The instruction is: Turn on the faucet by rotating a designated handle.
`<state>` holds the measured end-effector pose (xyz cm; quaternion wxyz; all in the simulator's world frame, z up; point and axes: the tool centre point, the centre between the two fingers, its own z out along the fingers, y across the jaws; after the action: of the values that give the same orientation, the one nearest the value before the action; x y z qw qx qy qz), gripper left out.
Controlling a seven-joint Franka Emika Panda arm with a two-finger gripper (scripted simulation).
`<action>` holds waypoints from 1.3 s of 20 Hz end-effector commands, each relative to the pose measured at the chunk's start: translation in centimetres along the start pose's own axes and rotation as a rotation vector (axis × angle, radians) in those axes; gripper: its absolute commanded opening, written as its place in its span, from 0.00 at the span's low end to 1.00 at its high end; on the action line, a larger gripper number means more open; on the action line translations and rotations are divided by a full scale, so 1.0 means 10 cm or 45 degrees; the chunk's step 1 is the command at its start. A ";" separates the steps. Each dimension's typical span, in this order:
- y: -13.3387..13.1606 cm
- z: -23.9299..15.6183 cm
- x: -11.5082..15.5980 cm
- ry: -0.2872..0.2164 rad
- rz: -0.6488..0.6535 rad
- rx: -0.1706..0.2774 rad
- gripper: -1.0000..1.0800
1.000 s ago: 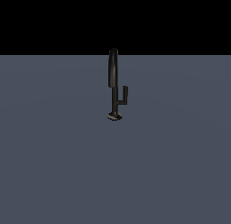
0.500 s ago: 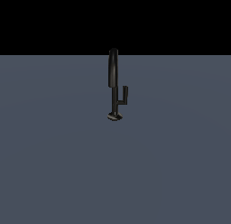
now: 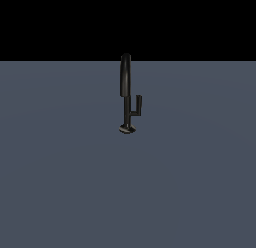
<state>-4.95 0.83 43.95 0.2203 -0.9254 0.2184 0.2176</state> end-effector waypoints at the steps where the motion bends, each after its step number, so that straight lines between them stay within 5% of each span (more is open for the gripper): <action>1: -0.02 0.01 0.17 -0.045 0.047 0.045 0.00; 26: 0.10 0.51 1.96 -0.546 0.569 0.548 0.00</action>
<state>8.19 -3.20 30.86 0.3873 -0.7376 0.3942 0.3879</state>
